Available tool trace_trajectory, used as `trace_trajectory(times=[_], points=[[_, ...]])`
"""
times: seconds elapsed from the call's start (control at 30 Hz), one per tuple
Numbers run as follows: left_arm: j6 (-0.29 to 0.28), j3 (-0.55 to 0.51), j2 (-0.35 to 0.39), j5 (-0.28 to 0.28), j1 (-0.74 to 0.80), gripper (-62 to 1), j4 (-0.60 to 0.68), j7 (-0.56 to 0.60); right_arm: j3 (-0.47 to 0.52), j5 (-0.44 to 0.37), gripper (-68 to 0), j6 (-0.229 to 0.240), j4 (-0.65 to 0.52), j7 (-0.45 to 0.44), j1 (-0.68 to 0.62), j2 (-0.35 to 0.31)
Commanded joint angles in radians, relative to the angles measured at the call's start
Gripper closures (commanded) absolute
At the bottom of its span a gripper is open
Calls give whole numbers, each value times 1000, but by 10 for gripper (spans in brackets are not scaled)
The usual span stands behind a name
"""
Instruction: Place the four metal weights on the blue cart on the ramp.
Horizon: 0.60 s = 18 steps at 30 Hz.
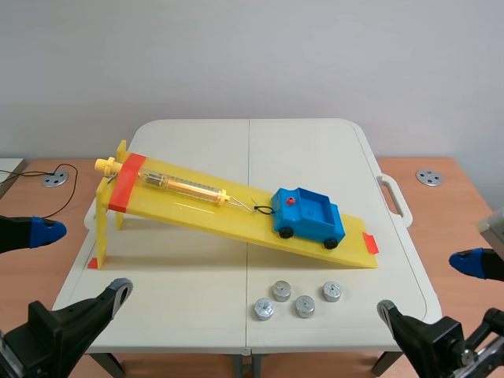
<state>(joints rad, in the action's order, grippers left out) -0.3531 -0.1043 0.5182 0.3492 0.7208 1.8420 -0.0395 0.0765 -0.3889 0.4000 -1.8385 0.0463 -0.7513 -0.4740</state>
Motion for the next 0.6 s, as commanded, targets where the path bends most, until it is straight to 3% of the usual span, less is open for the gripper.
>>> trace_trajectory(times=[0.0, 0.57], points=[[-16, -18, 14, 74, 24, -623, 74, 152, 42, -41, -661, -11, -85, -113, 20, -47], [-17, -18, 14, 74, -29, -623, 72, 128, 42, -41, -661, -10, -85, -114, 21, -47]])
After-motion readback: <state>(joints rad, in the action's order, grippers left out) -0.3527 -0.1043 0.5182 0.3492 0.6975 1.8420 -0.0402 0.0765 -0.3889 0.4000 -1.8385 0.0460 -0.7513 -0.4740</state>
